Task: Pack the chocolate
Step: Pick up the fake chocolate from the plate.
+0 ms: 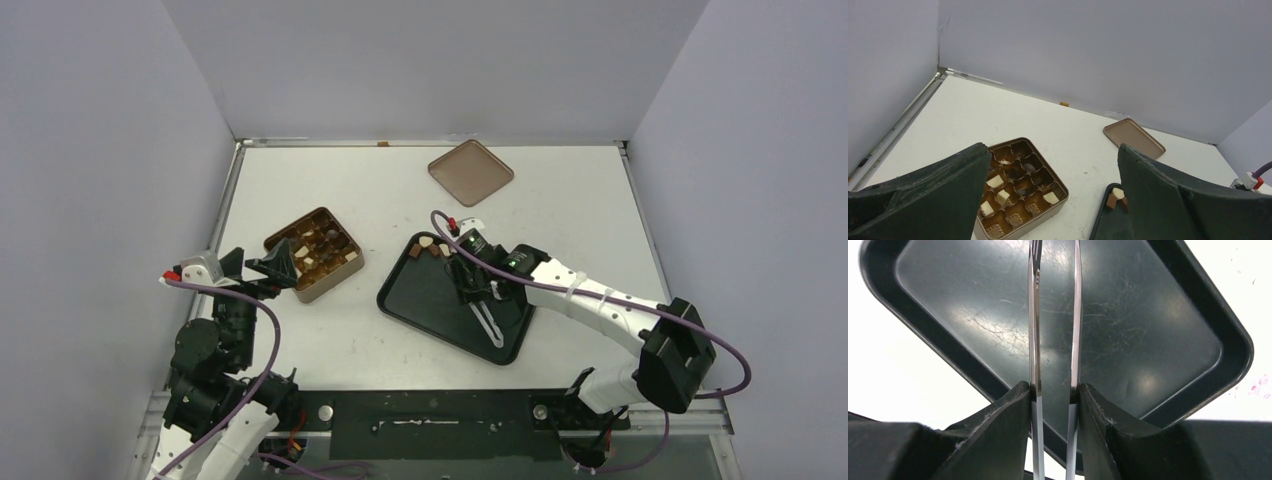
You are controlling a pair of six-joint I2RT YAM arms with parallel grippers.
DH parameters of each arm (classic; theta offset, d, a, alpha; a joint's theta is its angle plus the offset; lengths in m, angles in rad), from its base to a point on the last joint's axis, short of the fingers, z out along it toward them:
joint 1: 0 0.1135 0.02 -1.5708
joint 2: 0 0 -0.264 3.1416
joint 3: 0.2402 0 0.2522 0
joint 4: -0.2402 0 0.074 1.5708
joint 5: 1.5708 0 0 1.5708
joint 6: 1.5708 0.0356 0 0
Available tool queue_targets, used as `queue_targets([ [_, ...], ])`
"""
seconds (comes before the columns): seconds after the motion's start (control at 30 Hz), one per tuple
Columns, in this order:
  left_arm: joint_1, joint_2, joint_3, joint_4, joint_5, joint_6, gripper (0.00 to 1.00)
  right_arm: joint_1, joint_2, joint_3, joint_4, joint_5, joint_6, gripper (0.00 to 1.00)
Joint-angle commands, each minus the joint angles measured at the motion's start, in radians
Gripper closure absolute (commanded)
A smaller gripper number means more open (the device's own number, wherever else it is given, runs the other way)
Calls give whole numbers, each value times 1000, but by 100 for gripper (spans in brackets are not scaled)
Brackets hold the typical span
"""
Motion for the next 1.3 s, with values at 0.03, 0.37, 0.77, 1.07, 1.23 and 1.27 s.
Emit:
queue_targets([
  [0.03,-5,8,-4,42,17,9,3,-18,-55,-29,3,34,33,63],
  [0.37,-4,8,-3,39,17,10,3,-50,-35,-57,10,17,26,60],
  [0.77,-3,9,-2,37,10,10,3,-80,-7,-81,52,-24,11,56],
  [1.07,-4,10,-1,40,10,11,3,-85,9,-79,55,-14,11,54],
  [1.23,-3,5,-2,38,8,12,3,-91,34,-74,70,-17,3,54],
  [1.27,-3,6,-2,38,8,13,3,-92,41,-73,75,-18,1,53],
])
